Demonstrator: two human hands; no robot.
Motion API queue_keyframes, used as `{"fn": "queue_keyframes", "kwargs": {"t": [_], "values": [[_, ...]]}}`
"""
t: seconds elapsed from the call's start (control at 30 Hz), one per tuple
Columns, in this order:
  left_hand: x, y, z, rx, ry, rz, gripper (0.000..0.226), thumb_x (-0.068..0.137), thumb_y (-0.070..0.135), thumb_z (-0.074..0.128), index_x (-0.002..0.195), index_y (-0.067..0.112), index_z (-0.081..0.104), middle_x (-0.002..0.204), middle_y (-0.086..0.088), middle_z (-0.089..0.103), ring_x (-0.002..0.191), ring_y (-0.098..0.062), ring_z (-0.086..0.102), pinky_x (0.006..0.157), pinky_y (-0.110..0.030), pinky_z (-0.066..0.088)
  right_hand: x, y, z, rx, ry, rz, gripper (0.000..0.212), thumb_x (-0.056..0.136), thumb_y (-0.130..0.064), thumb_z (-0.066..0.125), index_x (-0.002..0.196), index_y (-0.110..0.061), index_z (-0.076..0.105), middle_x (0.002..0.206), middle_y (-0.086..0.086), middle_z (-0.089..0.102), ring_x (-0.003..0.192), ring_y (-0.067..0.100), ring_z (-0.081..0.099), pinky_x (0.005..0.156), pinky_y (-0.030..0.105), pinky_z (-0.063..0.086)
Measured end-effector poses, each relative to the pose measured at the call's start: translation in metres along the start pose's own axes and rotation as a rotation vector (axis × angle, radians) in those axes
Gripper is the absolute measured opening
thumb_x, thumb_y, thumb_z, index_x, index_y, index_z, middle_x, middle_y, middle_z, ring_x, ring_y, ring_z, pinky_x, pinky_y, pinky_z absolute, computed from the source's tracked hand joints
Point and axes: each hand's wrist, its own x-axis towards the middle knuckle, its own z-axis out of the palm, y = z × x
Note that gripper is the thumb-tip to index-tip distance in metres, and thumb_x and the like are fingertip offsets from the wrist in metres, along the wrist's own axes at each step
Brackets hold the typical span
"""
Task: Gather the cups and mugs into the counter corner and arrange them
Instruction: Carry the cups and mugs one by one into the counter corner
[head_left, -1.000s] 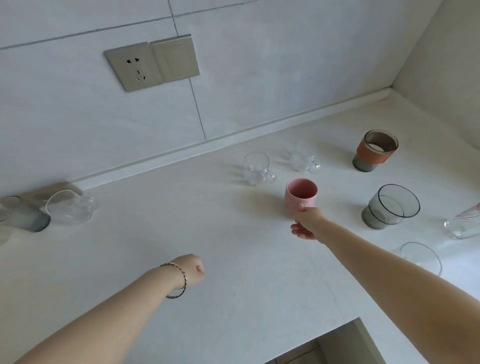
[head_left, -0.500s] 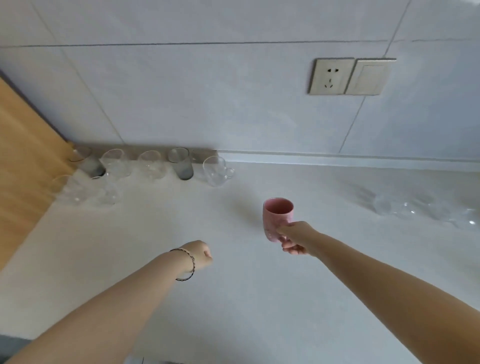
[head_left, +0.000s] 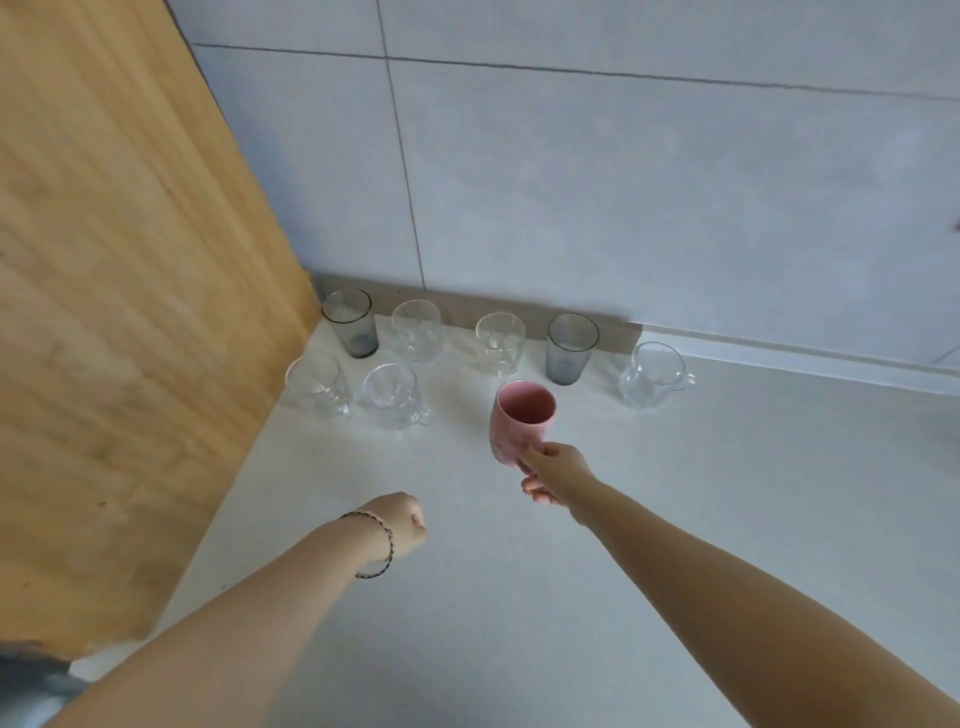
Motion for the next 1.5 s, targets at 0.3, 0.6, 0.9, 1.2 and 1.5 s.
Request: {"fn": "queue_keyframes", "kwargs": {"t": [0.3,0.6,0.9,1.2,1.5], "values": [[0.006,-0.038,-0.018,-0.027,-0.031,0.037,0.03,0.086,0.009,0.041,0.061,0.026,0.035,0.083,-0.002,0.04,0.077,-0.019,0.036,0.054,-0.024,0.025,0.029,-0.011,0.067,0.053,0.107,-0.038,0.022,0.094,-0.032,0.045,0.078,-0.02,0.053,0.066,-0.002,0.059,0.075,0.022,0.051,0.071,0.03,0.041],[0.007,-0.039,-0.01,0.036,-0.067,0.093,0.026,0.088,0.01,0.04,0.066,0.023,0.041,0.075,0.001,0.037,0.08,-0.019,0.036,0.059,-0.026,0.029,0.024,-0.005,0.081,-0.004,0.086,-0.088,0.029,0.093,-0.018,0.048,0.121,-0.013,0.044,0.097,0.005,0.059,0.08,0.019,0.053,0.072,0.027,0.043],[0.017,0.079,0.005,0.254,-0.1,0.272,0.014,0.09,0.015,0.042,0.079,0.021,0.046,0.09,-0.002,0.047,0.082,-0.02,0.043,0.075,-0.023,0.033,-0.039,0.06,-0.035,-0.332,-0.105,0.095,0.034,0.092,-0.016,0.049,0.123,-0.004,0.053,0.073,-0.002,0.056,0.06,0.008,0.052,0.055,0.018,0.04],[-0.01,0.304,0.073,0.474,-0.118,0.511,0.026,0.093,0.02,0.041,0.112,0.019,0.059,0.125,-0.001,0.058,0.114,-0.021,0.054,0.095,-0.024,0.041,-0.132,0.185,-0.257,-0.462,0.258,0.25,0.031,0.094,-0.024,0.048,0.122,-0.014,0.057,0.126,0.008,0.058,0.119,0.024,0.055,0.1,0.03,0.041],[-0.043,0.526,0.19,0.558,-0.119,0.618,0.012,0.092,0.015,0.04,0.086,0.026,0.043,0.092,0.001,0.044,0.082,-0.019,0.04,0.072,-0.021,0.033,-0.195,0.318,-0.484,-0.475,0.46,0.32,0.034,0.094,-0.024,0.047,0.127,-0.017,0.053,0.133,0.006,0.053,0.121,0.024,0.052,0.097,0.03,0.042]]}}
